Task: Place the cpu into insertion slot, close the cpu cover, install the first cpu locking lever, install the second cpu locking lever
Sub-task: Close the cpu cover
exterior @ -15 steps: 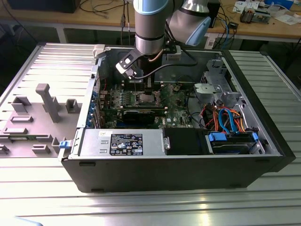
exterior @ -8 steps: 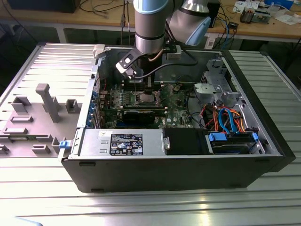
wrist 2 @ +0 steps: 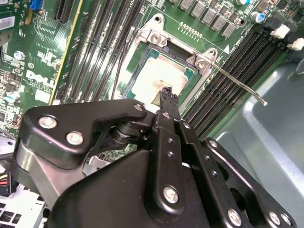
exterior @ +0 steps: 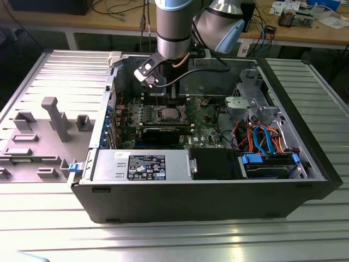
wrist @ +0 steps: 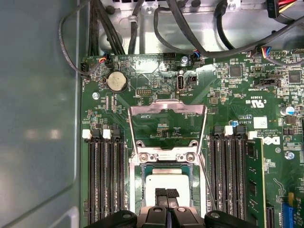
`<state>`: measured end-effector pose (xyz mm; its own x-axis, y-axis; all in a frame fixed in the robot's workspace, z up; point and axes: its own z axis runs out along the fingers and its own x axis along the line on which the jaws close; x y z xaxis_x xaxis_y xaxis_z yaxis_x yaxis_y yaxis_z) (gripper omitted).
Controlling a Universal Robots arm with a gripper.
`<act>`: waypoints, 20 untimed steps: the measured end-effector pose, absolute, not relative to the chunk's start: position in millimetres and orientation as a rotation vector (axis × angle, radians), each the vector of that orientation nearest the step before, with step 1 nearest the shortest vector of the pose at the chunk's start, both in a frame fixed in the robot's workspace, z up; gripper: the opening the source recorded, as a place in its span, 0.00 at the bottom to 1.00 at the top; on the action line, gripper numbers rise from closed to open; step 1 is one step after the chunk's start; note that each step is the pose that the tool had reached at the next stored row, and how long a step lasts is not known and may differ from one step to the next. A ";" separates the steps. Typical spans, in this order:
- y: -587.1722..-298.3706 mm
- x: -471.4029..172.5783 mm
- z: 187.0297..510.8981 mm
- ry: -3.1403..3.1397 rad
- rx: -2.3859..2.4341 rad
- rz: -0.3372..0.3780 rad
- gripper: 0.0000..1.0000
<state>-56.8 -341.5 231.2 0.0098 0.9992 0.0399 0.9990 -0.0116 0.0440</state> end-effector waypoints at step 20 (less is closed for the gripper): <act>-341.5 -56.8 234.3 2.206 2.230 0.093 0.11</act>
<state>-56.8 -341.5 234.3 0.0099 0.9992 0.0398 0.9990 -0.0117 0.0441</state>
